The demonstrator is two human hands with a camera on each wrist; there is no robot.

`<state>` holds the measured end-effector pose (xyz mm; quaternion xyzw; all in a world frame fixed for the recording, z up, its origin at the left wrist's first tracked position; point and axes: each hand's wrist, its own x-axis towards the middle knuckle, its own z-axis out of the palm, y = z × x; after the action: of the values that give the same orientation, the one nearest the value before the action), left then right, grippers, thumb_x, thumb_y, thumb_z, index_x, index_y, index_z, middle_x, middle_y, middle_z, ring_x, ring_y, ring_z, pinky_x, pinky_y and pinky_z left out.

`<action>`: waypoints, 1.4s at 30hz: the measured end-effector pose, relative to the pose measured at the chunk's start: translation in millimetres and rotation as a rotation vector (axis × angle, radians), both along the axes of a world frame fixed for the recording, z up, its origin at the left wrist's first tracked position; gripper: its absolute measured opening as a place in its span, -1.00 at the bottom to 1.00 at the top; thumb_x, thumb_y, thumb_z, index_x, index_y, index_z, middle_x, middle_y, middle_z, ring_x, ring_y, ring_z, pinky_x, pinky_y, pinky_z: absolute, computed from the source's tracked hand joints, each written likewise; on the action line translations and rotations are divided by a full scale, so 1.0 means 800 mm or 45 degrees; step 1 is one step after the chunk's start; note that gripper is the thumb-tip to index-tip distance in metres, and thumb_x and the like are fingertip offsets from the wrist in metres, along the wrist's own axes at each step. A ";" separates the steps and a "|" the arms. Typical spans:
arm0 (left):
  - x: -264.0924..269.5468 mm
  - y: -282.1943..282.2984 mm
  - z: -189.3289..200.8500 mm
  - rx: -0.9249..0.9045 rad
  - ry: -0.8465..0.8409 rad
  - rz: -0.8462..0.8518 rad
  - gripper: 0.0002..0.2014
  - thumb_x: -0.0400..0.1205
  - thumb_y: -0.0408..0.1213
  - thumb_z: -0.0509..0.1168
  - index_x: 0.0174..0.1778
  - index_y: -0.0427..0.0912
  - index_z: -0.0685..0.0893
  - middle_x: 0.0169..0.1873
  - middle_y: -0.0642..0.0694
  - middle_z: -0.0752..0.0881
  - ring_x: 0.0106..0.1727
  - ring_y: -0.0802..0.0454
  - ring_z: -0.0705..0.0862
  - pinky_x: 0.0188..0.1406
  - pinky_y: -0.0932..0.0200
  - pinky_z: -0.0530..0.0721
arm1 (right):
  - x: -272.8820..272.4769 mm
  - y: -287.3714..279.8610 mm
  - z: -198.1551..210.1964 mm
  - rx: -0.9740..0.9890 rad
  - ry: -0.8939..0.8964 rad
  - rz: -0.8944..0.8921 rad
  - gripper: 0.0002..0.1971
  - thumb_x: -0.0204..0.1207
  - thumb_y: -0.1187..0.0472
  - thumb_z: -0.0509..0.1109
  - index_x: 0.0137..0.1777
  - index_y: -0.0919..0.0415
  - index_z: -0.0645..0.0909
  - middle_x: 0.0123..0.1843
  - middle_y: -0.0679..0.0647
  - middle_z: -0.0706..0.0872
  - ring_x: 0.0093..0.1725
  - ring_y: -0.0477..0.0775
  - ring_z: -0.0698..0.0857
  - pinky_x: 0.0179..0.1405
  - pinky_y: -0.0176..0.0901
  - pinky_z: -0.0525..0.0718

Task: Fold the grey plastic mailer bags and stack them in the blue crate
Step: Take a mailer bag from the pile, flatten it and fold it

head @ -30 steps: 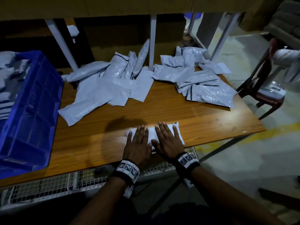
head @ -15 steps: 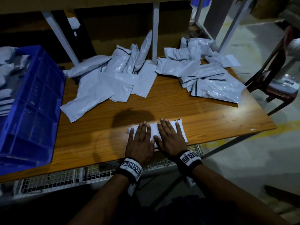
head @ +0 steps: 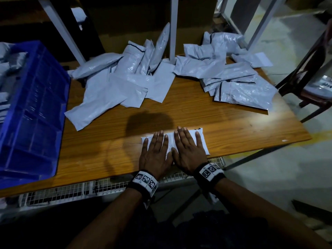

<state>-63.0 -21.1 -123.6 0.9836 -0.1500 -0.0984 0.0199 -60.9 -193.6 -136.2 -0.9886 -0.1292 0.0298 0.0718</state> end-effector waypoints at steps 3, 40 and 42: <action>-0.001 -0.001 0.002 0.043 0.012 -0.003 -0.24 0.68 0.15 -0.45 0.83 -0.07 -0.11 0.81 -0.10 -0.16 0.82 -0.02 -0.20 0.75 -0.23 -0.30 | 0.001 0.000 0.004 -0.016 0.046 0.009 -0.26 0.75 -0.20 -0.28 0.83 0.19 -0.03 0.85 0.14 -0.09 0.83 0.12 -0.16 0.74 0.42 -0.21; -0.034 0.049 0.048 -0.492 -0.591 -0.264 -0.85 0.54 -0.14 0.37 -0.05 -0.05 0.79 -0.16 -0.04 0.71 -0.16 -0.12 0.64 -0.22 -0.01 0.58 | -0.038 -0.078 0.037 0.350 -0.279 0.322 -0.65 0.35 0.41 0.63 0.08 0.07 0.75 0.25 0.04 0.79 0.21 0.20 0.78 0.16 0.15 0.76; -0.038 0.034 0.054 -0.525 -0.660 -0.287 -0.90 0.56 -0.12 0.43 -0.12 -0.05 0.79 -0.22 -0.03 0.68 -0.19 -0.08 0.61 -0.22 0.02 0.51 | -0.032 -0.093 0.036 0.226 -0.193 0.363 -0.61 0.34 0.23 0.62 0.18 -0.02 0.73 0.39 -0.03 0.73 0.51 0.19 0.63 0.46 0.34 0.53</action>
<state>-93.8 6.0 -80.5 0.9284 -0.2745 0.1853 0.1683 -86.6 -268.0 -107.7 -0.9494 -0.2752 -0.0465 0.1438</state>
